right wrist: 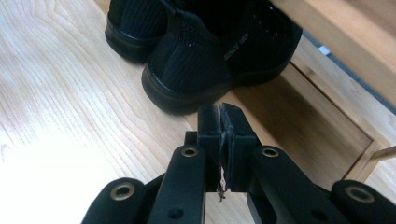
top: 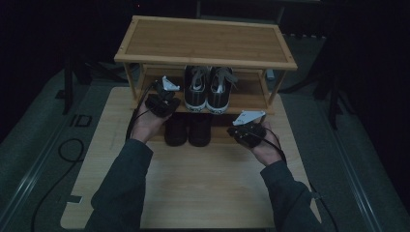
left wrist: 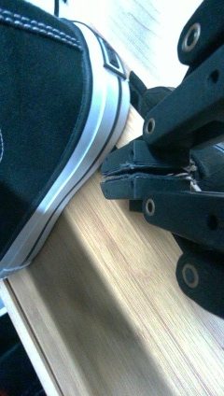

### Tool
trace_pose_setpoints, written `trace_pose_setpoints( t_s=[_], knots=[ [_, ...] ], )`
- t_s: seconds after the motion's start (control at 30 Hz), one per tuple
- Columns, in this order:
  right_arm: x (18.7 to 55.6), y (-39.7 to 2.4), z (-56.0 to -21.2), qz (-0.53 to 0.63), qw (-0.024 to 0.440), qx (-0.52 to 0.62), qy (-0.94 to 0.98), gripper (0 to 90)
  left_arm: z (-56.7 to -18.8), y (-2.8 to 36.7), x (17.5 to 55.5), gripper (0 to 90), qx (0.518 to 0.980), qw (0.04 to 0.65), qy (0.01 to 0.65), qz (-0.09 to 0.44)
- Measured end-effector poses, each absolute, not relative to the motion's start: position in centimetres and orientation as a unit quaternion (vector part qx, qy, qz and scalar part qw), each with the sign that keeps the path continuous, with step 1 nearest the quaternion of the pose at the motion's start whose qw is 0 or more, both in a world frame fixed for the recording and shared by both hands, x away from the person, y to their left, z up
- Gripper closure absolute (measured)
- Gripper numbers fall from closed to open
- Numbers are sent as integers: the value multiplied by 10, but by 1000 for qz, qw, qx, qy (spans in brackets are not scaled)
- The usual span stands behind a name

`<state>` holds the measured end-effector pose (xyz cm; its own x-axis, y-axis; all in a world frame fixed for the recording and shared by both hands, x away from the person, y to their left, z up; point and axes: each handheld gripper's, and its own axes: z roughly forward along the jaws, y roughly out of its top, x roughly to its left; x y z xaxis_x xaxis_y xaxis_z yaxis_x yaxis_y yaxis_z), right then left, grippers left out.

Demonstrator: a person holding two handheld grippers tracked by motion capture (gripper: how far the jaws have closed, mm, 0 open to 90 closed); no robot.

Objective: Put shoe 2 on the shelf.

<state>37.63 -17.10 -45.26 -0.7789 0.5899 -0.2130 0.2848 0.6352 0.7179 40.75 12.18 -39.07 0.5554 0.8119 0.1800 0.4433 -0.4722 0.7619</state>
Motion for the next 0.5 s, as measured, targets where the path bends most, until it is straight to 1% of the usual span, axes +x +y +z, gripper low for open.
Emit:
trace_pose_setpoints(
  t_s=[0.5],
  knots=[
    [376,-173,-463,337,215,251,881,864,-387,132,389,841,817,355,369,266]
  ],
)
